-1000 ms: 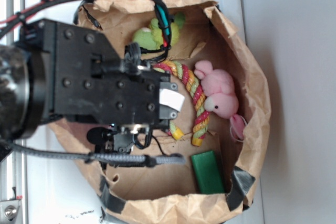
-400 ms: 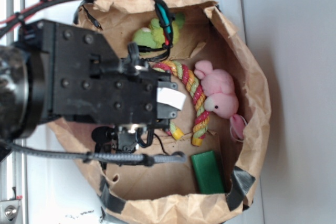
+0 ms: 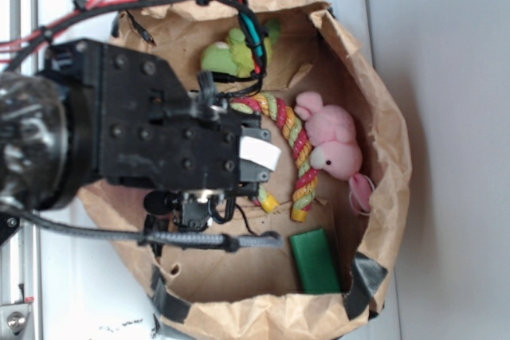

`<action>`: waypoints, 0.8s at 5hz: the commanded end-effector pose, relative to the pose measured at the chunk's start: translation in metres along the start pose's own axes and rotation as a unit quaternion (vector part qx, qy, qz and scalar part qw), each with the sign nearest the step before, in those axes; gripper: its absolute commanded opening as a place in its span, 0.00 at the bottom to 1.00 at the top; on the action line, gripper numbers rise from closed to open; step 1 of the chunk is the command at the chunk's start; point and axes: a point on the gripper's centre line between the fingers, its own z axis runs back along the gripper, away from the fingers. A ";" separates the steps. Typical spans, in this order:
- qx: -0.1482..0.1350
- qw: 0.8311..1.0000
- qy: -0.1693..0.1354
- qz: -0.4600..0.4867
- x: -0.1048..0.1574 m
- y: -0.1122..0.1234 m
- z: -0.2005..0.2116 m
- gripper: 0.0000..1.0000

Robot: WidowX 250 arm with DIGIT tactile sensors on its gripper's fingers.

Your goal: Grab the blue block.

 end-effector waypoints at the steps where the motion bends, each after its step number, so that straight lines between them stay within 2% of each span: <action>1: 0.000 1.000 -0.010 0.001 0.007 0.004 -0.003 1.00; 3: 0.004 1.000 -0.012 0.006 0.005 0.007 -0.007 1.00; 4: -0.011 1.000 -0.023 0.014 0.000 0.010 -0.009 1.00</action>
